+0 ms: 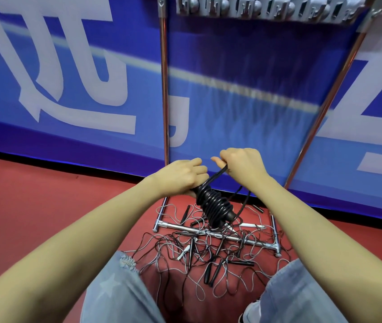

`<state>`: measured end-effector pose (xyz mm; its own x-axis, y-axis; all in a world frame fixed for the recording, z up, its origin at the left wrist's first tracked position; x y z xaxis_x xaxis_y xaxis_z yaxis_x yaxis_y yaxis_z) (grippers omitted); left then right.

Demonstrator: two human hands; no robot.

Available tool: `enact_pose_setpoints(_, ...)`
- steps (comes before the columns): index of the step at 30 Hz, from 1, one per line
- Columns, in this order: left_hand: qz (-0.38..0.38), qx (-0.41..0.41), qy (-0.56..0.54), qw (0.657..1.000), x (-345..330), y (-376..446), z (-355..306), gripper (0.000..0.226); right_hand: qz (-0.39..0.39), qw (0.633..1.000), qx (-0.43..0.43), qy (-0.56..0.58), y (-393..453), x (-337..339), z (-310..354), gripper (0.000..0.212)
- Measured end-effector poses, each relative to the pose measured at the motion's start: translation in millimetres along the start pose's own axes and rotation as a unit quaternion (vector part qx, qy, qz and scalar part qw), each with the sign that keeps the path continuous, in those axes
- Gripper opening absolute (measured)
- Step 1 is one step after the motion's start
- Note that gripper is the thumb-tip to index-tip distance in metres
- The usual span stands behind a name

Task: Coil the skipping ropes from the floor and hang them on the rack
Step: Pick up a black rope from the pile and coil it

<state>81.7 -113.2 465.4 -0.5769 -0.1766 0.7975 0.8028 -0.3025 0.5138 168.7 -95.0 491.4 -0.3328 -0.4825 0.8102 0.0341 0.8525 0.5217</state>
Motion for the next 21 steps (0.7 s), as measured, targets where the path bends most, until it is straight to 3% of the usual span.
enact_pose_setpoints(4,-0.037,0.11,-0.082,0.99,5,-4,17,0.026,0.035,0.998,-0.023,0.047,-9,-12,-1,0.044)
enact_pose_setpoints(6,-0.026,0.205,-0.16,0.965,3,-5,27,0.031,0.081,0.992,-0.054,0.085,-12,-25,-3,0.037)
enact_pose_setpoints(8,-0.038,0.356,-0.268,0.894,-4,-13,43,0.024,0.124,0.981,-0.087,0.122,-14,-33,-7,0.022)
enact_pose_setpoints(10,-0.092,0.495,-0.338,0.795,-7,-23,57,0.021,0.132,0.978,-0.107,0.117,-13,-32,-7,0.025)
enact_pose_setpoints(12,-0.12,0.571,-0.36,0.728,-9,-27,62,0.018,0.123,0.981,-0.095,0.116,-10,-33,-2,0.031)
enact_pose_setpoints(14,-0.12,0.617,-0.367,0.685,-14,-29,65,0.028,0.126,0.98,-0.09,0.125,-10,-37,1,0.03)
enact_pose_setpoints(17,-0.102,0.664,-0.314,0.671,-18,-41,76,0.03,0.147,0.979,-0.06,0.13,-16,-38,6,0.026)
enact_pose_setpoints(21,-0.002,0.688,-0.184,0.702,-30,-59,85,0.029,0.17,0.974,-0.018,0.151,-23,-29,18,0.025)
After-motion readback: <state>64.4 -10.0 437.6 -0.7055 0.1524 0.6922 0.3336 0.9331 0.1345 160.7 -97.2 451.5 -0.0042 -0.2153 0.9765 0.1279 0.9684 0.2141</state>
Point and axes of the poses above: each hand's wrist, its own y-axis towards the middle knuckle, its own x-axis out of the back of the hand, z = x × y, the point moved 10 cm from there along y, towards the middle knuckle, and after that the axes turned 4 degrees about -z, right-handed, at the moved point
